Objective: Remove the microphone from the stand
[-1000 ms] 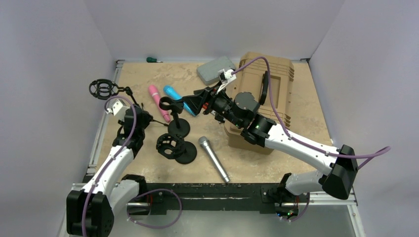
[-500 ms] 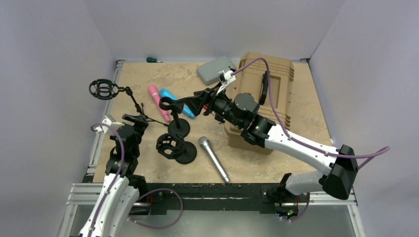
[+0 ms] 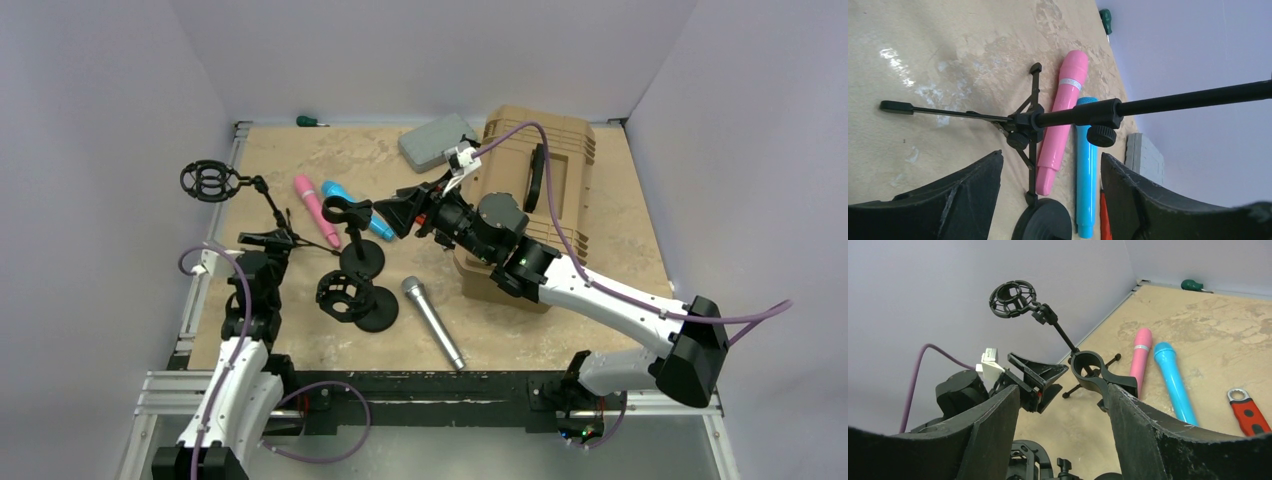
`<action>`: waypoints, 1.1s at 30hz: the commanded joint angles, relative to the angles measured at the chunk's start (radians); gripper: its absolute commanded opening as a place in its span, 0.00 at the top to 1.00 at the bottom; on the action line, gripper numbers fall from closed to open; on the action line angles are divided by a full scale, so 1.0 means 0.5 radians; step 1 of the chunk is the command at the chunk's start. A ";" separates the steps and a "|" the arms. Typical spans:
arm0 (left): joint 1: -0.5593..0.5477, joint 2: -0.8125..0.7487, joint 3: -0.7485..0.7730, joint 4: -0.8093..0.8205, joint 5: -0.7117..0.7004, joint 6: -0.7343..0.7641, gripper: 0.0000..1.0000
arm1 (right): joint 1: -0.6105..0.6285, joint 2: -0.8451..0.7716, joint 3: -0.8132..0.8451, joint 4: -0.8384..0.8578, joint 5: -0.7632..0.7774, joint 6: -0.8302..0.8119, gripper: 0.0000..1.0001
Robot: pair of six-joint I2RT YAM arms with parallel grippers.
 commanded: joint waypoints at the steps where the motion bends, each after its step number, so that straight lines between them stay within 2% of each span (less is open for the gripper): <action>1: 0.018 0.113 0.099 0.266 0.150 0.054 0.32 | -0.012 -0.060 -0.015 0.092 -0.012 -0.003 0.36; 5: 0.018 0.195 0.121 0.314 0.254 0.021 0.31 | -0.012 -0.066 -0.021 0.095 -0.017 -0.004 0.36; 9: 0.018 0.214 0.162 0.330 0.242 0.034 0.29 | -0.015 -0.070 -0.028 0.099 -0.010 -0.008 0.36; 12: 0.017 0.261 0.226 0.341 0.214 0.075 0.31 | -0.015 -0.068 -0.028 0.099 -0.010 -0.008 0.36; 21: 0.018 0.502 0.276 0.482 0.236 -0.041 0.56 | -0.015 -0.076 -0.037 0.096 0.002 -0.013 0.36; 28: 0.013 0.471 0.279 0.399 0.169 -0.088 0.67 | -0.015 -0.079 -0.038 0.099 -0.003 -0.010 0.36; 33: 0.016 0.482 0.258 0.403 0.123 -0.130 0.69 | -0.015 -0.077 -0.041 0.102 -0.011 -0.008 0.36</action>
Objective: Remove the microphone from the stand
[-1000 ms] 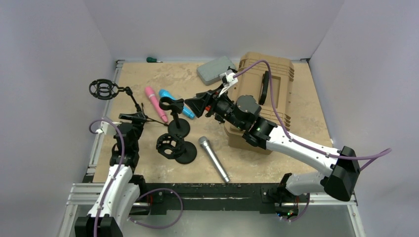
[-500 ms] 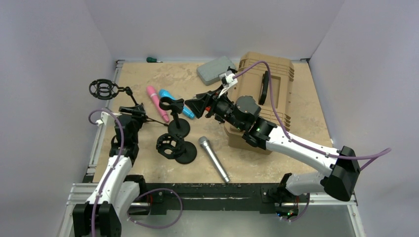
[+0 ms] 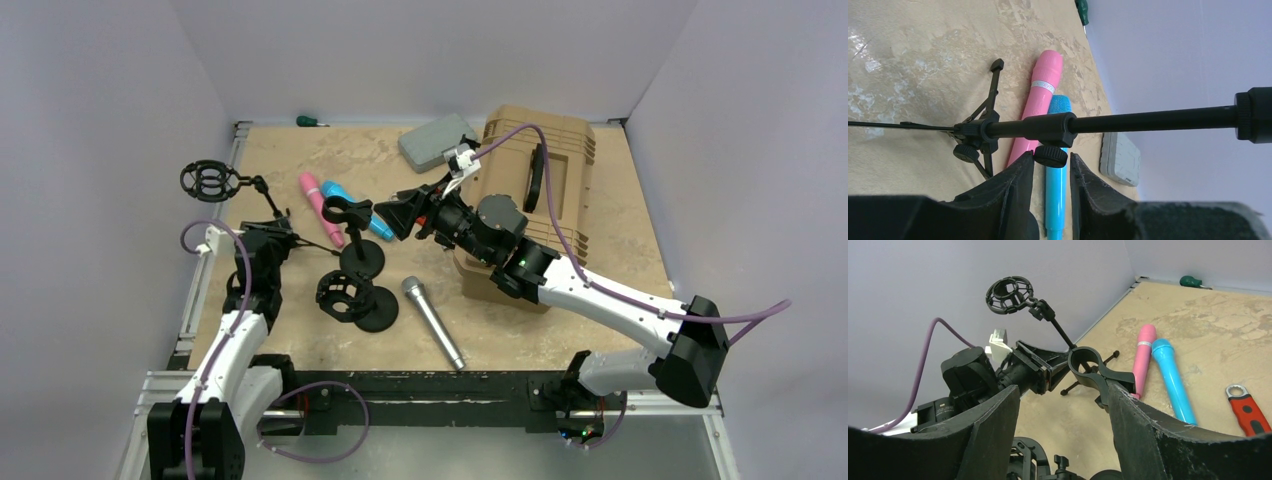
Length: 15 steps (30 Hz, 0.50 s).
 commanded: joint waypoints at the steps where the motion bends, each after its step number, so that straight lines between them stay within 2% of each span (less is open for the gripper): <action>1: 0.011 -0.005 0.054 0.080 -0.078 -0.070 0.69 | -0.012 -0.076 -0.005 0.086 -0.012 -0.003 0.36; 5: 0.012 0.011 0.054 0.067 -0.112 -0.104 0.68 | -0.013 -0.072 -0.006 0.085 -0.012 -0.004 0.36; 9: 0.012 0.035 0.055 0.032 -0.115 -0.182 0.74 | -0.013 -0.072 -0.006 0.089 -0.014 -0.002 0.36; 12: 0.011 0.048 0.042 0.029 -0.106 -0.280 0.81 | -0.013 -0.069 -0.009 0.091 -0.017 -0.001 0.36; 15: 0.011 0.062 0.039 0.002 -0.087 -0.394 0.94 | -0.010 -0.066 -0.010 0.093 -0.024 0.003 0.36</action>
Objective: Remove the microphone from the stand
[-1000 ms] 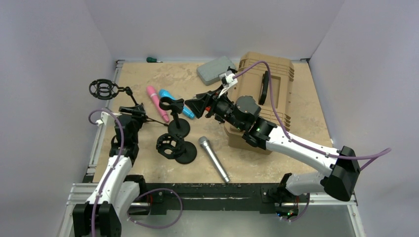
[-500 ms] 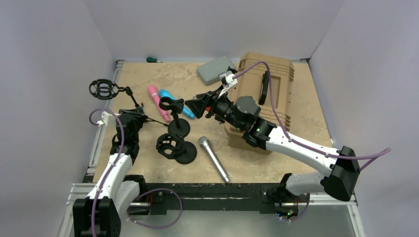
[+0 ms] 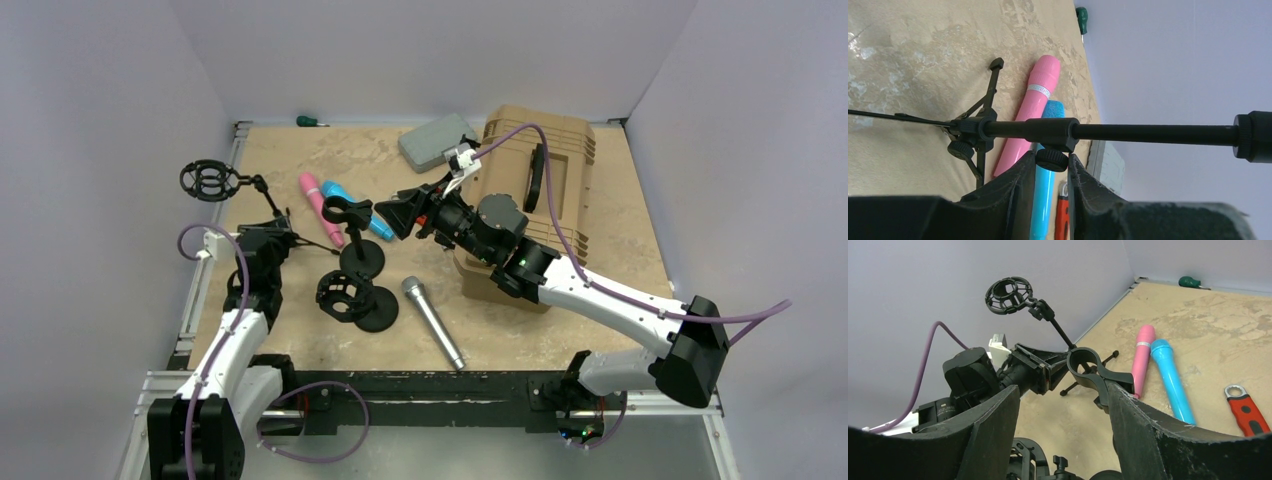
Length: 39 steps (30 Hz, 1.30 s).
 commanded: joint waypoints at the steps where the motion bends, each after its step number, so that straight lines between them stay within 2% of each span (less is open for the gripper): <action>1: 0.011 0.032 0.034 -0.011 -0.018 -0.234 0.98 | -0.005 -0.064 -0.006 0.092 -0.022 0.004 0.36; 7: 0.011 -0.006 -0.027 -0.050 -0.026 -0.588 1.00 | -0.004 -0.060 -0.009 0.093 -0.025 0.004 0.36; 13: 0.011 -0.032 -0.177 0.020 -0.020 -1.116 1.00 | -0.005 -0.043 -0.002 0.099 -0.041 0.014 0.36; 18: 0.011 0.031 -0.340 0.217 0.000 -1.626 1.00 | -0.004 -0.033 -0.003 0.105 -0.046 0.019 0.36; 24: 0.011 0.040 -0.442 0.335 -0.060 -1.781 1.00 | -0.005 -0.024 -0.003 0.107 -0.052 0.020 0.36; 26: 0.014 0.031 -0.447 0.372 -0.059 -1.763 0.93 | -0.006 -0.020 -0.004 0.107 -0.053 0.022 0.36; 29: 0.014 -0.057 -0.390 0.214 -0.058 -1.592 0.57 | -0.006 -0.016 0.000 0.103 -0.061 0.021 0.36; 31: 0.014 -0.154 -0.307 -0.008 -0.060 -1.408 0.42 | -0.006 -0.018 -0.002 0.103 -0.056 0.022 0.36; 33: 0.014 -0.252 -0.224 -0.207 -0.066 -1.140 0.36 | -0.006 -0.024 -0.008 0.104 -0.048 0.018 0.36; 36: 0.012 -0.380 -0.158 -0.464 -0.069 -0.793 0.32 | -0.005 -0.034 -0.011 0.101 -0.037 0.012 0.36; 39: 0.013 -0.533 -0.235 -0.487 -0.054 -0.494 0.31 | -0.006 -0.041 -0.014 0.101 -0.037 0.010 0.36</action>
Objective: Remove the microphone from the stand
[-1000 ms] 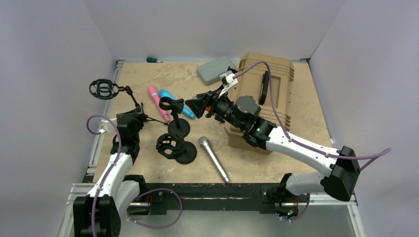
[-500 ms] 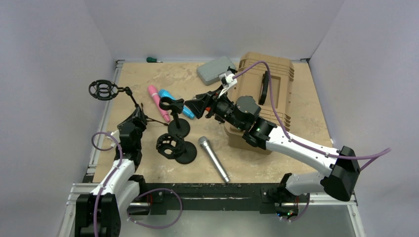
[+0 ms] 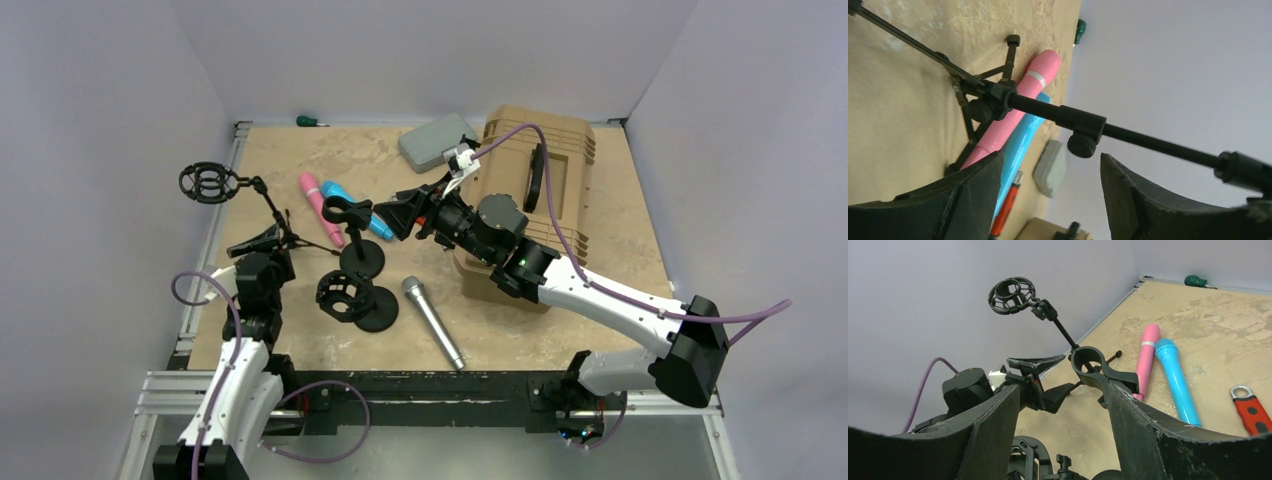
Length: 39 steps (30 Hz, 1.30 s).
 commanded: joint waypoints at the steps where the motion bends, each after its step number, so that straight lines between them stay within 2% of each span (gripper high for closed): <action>1: 0.010 -0.212 -0.027 -0.172 -0.020 0.707 0.27 | -0.006 -0.041 -0.016 0.093 -0.001 -0.002 0.36; 2: 0.010 -0.278 -0.044 -0.138 -0.009 0.885 0.17 | -0.006 -0.040 -0.015 0.093 -0.001 -0.003 0.36; 3: 0.009 -0.310 -0.030 -0.134 0.000 1.032 0.14 | -0.005 -0.037 -0.015 0.092 -0.003 -0.002 0.36; 7: 0.010 -0.355 0.060 -0.147 0.040 1.508 0.14 | -0.006 -0.034 -0.014 0.096 -0.015 0.002 0.36; 11: 0.010 -0.265 0.166 0.019 0.161 1.988 0.17 | -0.006 -0.034 -0.015 0.096 -0.010 0.000 0.36; 14: 0.055 -0.115 0.270 -0.037 0.231 1.943 0.19 | -0.005 -0.034 -0.015 0.095 -0.004 0.001 0.36; 19: 0.080 0.077 0.323 0.126 0.368 1.835 0.23 | -0.005 -0.024 -0.015 0.093 -0.004 -0.006 0.36; 23: 0.080 0.207 0.370 0.161 0.409 1.765 0.34 | -0.006 -0.035 -0.016 0.090 0.004 -0.012 0.36; 28: 0.080 0.202 0.366 0.202 0.323 1.790 0.52 | -0.005 -0.040 -0.016 0.087 0.018 -0.021 0.36; 33: 0.078 0.165 0.321 0.190 0.186 1.824 0.56 | -0.006 -0.031 -0.012 0.087 0.006 -0.018 0.36; 39: 0.076 0.287 0.304 0.365 0.241 1.796 0.59 | -0.005 -0.018 -0.006 0.087 0.005 -0.019 0.36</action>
